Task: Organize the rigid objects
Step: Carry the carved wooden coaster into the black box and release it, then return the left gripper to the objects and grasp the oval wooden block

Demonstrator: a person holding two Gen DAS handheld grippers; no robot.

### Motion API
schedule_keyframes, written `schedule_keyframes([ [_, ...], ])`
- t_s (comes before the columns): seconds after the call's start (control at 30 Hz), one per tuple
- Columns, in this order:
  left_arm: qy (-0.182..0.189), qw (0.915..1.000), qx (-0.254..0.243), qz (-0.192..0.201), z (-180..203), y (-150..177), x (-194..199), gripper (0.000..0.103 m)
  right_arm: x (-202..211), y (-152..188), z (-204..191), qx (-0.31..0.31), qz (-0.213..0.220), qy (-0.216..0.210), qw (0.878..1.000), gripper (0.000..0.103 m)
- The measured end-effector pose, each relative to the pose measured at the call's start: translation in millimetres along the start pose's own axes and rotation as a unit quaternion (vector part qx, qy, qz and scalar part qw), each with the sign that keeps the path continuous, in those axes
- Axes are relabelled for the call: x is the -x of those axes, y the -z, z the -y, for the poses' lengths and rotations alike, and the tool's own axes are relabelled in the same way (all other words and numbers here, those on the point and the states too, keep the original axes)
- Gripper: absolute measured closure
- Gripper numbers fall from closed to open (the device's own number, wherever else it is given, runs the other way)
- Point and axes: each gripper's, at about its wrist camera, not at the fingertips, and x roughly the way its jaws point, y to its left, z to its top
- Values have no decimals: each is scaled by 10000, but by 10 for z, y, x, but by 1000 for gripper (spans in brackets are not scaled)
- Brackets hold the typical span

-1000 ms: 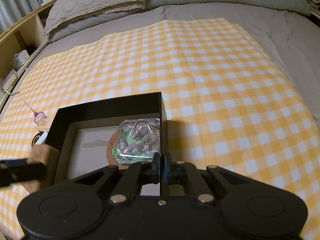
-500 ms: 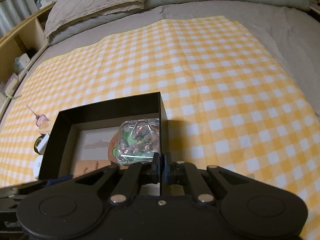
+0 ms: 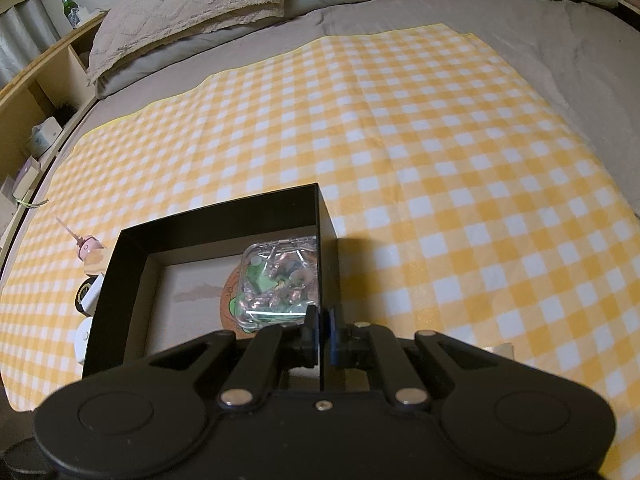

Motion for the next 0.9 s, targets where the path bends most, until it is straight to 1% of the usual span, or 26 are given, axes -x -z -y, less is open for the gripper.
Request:
schedule_keyframes([
  [0.07, 143, 9999, 26, -27, 1, 1, -12, 22, 0, -3, 5, 0, -2, 0, 10000, 97],
  [0.1, 256, 9997, 31, -56, 4, -2, -14, 17, 0, -1, -1, 1, -1, 2, 10000, 97],
  [0.13, 261, 9996, 34, -73, 12, 0, -8, 14, 0, -1, 1, 5, 0, 1, 10000, 97],
  [0.17, 309, 9995, 19, -60, 22, 5, 4, 13, 0, -2, 5, 5, -1, 2, 10000, 97],
  [0.23, 397, 9991, -54, -115, 52, 12, 16, 13, -5, -6, 10, 1, -16, 8, 10000, 97],
  [0.4, 380, 9989, -233, -147, 96, 45, 52, 12, -9, -10, 19, 3, -9, 15, 10000, 97],
  [0.63, 300, 9988, -358, -160, 100, 58, 160, 11, -11, -11, 13, 0, -12, 22, 10000, 97],
  [0.77, 234, 9986, -446, -130, 106, 72, 228, 7, -14, -12, 16, -16, -12, 12, 10000, 97],
  [0.9, 149, 9984, -546, -93, 103, 74, 307, 6, -13, -13, 15, -14, -14, 14, 10000, 97],
])
